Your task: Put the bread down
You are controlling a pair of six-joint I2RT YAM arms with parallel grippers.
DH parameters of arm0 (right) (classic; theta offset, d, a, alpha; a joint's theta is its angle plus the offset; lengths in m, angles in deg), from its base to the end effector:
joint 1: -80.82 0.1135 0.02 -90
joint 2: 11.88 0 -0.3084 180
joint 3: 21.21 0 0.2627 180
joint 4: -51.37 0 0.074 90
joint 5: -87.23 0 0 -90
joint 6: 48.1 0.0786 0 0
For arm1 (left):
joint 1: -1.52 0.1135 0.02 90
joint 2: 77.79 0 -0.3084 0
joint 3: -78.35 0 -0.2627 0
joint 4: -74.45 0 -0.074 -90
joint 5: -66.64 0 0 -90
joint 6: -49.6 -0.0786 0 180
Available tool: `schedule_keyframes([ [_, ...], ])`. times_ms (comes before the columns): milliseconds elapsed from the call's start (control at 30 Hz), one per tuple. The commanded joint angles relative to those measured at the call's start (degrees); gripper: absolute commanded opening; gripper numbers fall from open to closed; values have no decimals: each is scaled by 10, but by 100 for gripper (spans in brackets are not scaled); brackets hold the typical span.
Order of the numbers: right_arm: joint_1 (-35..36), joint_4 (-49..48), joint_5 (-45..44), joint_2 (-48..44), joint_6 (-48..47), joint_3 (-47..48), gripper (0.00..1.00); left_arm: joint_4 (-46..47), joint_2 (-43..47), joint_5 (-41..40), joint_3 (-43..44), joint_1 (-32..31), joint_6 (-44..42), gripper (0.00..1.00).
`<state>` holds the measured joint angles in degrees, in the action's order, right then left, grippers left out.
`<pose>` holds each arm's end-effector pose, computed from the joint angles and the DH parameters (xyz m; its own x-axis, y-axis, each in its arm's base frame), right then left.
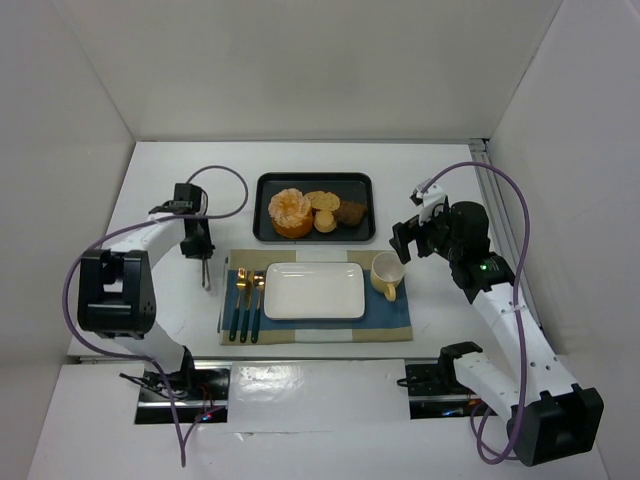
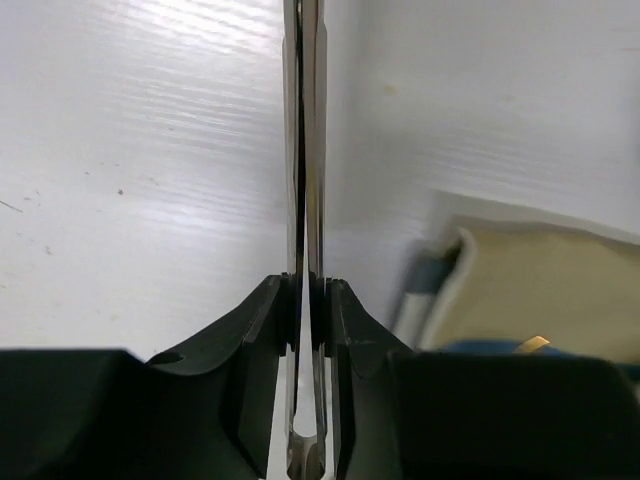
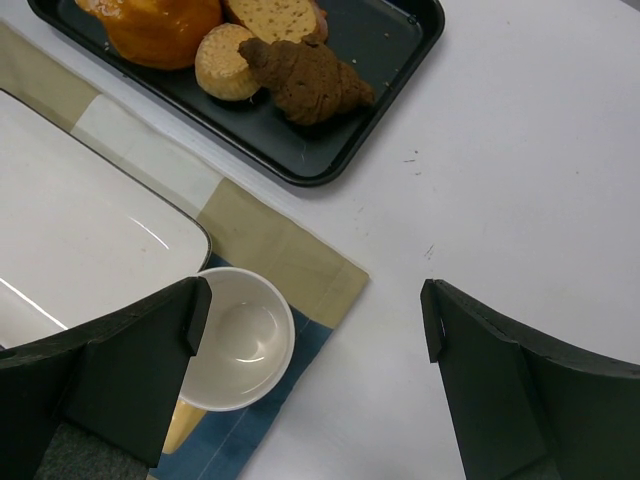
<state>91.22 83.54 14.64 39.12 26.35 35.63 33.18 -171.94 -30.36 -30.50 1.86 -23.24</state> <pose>0.2129 0.0630 0.3138 -0.3034 -0.3158 -0.8990 -0.5370 0.8361 -0.1124 0.3501 0.0117 0.1815 -0.8434 -0.2979 -0.4472 -0.3220 0.9465 -0.0232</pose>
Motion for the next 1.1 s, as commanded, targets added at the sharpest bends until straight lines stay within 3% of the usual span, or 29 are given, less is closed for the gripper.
schedule_keyframes([
  [0, 4, 1, 7, -13, -5, 7, 100, -15, 81, 44, 50, -34, 21, 0],
  [300, 4, 1, 12, -13, -5, 7, 100, -118, 179, 167, 179, -122, 37, 2],
  [500, 4, 1, 12, -13, -5, 7, 100, -153, 146, 276, 247, -183, 25, 25],
  [567, 4, 1, 12, -13, -5, 7, 100, -153, 138, 270, 254, -216, 20, 39],
  [767, 4, 1, 12, -13, -5, 7, 100, -148, 112, 252, 266, -276, 20, 60],
  [900, 4, 1, 12, -18, -5, 7, 100, -142, 99, 246, 271, -294, 20, 66],
  [1067, 4, 1, 12, -18, -5, 7, 100, -131, 75, 241, 277, -313, 20, 66],
])
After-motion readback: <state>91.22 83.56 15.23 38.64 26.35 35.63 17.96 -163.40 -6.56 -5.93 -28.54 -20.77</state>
